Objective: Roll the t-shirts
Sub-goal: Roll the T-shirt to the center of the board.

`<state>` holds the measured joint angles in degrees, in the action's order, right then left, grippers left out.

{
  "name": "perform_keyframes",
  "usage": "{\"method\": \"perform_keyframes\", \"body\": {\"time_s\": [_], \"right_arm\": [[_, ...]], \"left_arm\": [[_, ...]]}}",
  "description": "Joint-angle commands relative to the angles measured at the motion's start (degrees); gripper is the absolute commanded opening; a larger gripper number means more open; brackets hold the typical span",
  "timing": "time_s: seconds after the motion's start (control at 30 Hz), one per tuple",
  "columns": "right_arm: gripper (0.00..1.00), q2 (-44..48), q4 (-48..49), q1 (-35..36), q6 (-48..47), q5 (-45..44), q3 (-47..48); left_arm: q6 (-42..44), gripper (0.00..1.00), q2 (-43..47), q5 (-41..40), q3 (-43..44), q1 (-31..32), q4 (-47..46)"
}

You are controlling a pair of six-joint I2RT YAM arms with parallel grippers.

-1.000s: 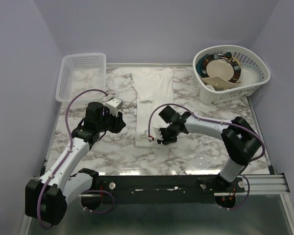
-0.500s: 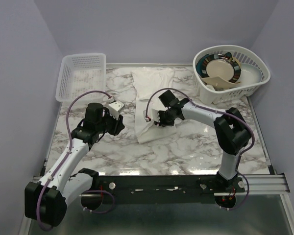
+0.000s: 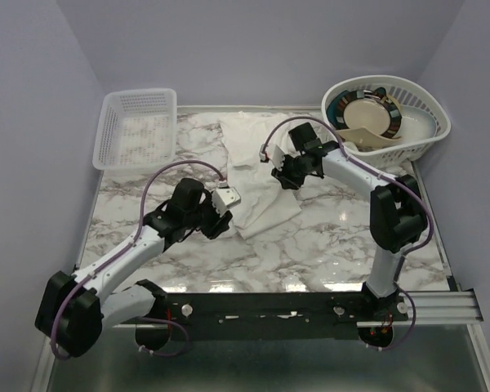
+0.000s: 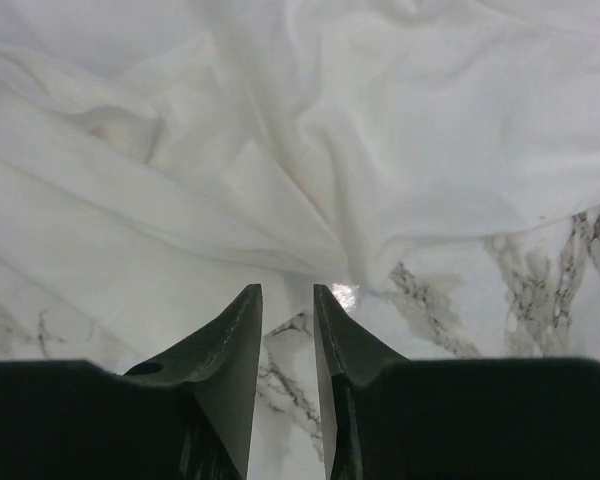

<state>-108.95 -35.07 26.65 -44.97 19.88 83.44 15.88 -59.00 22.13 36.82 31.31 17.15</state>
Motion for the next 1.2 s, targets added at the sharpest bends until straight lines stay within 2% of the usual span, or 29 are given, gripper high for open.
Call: {"method": "perform_keyframes", "body": {"time_s": [0.0, 0.03, 0.07, 0.1, 0.17, 0.23, 0.37, 0.6, 0.83, 0.9, 1.03, 1.07, 1.17], "right_arm": [[0.37, 5.8, -2.5, 0.6, 1.1, 2.9, -7.4], [0.37, 6.5, -2.2, 0.6, 0.6, 2.8, -9.3], [0.37, 7.9, -1.6, 0.6, -0.1, 2.8, -12.3], [0.37, 8.3, -1.5, 0.6, -1.4, 2.7, -13.9], [0.37, 9.0, -0.5, 0.6, -2.0, 2.2, -16.6], [0.37, 9.3, 0.4, 0.5, -2.3, 1.8, -17.8], [0.37, 8.7, 1.9, 0.5, -2.1, 1.7, -17.6], [0.36, 6.9, 1.1, 0.5, -2.2, 2.1, -14.4], [0.36, 1.9, 1.3, 0.5, -3.5, -1.3, -12.5], [0.31, 0.8, 2.2, 0.5, -5.4, -4.3, -14.2], [0.24, 2.5, -0.7, 0.9, -5.7, -3.4, -14.7], [0.23, 2.3, -4.6, 1.3, -5.3, -3.8, -14.3], [0.22, 2.6, -11.0, 1.6, -2.4, -2.1, -13.9]], "left_arm": [[-7.6, 0.50, -10.4, -2.8, 4.0, 0.0, -4.3], [-9.4, 0.47, -12.0, -1.7, 6.7, 0.0, -4.0], [-11.2, 0.36, -13.4, 0.2, 8.0, -0.3, -3.6], [-12.6, 0.30, -15.9, 5.8, 9.0, -0.5, -3.6], [-18.1, 0.24, -17.5, 9.4, 9.9, -0.5, -5.6], [-22.6, 0.23, -18.9, 11.1, 9.0, -0.2, -9.2], [-23.3, 0.20, -21.0, 11.1, 8.6, -0.1, -11.1], [-19.8, 0.20, -20.1, 9.0, 9.3, -0.2, -9.2], [-20.5, 0.22, -16.9, 7.3, 9.0, -0.3, -7.8], [-20.6, 0.25, -15.5, 7.2, 8.9, -0.4, -7.4], [-17.4, 0.36, -13.1, 6.0, 8.7, -0.4, -5.0], [-13.2, 0.40, -12.6, 5.5, 8.7, -0.2, -4.3], [-6.8, 0.44, -11.2, 2.8, 7.5, -0.1, -3.4]]}}
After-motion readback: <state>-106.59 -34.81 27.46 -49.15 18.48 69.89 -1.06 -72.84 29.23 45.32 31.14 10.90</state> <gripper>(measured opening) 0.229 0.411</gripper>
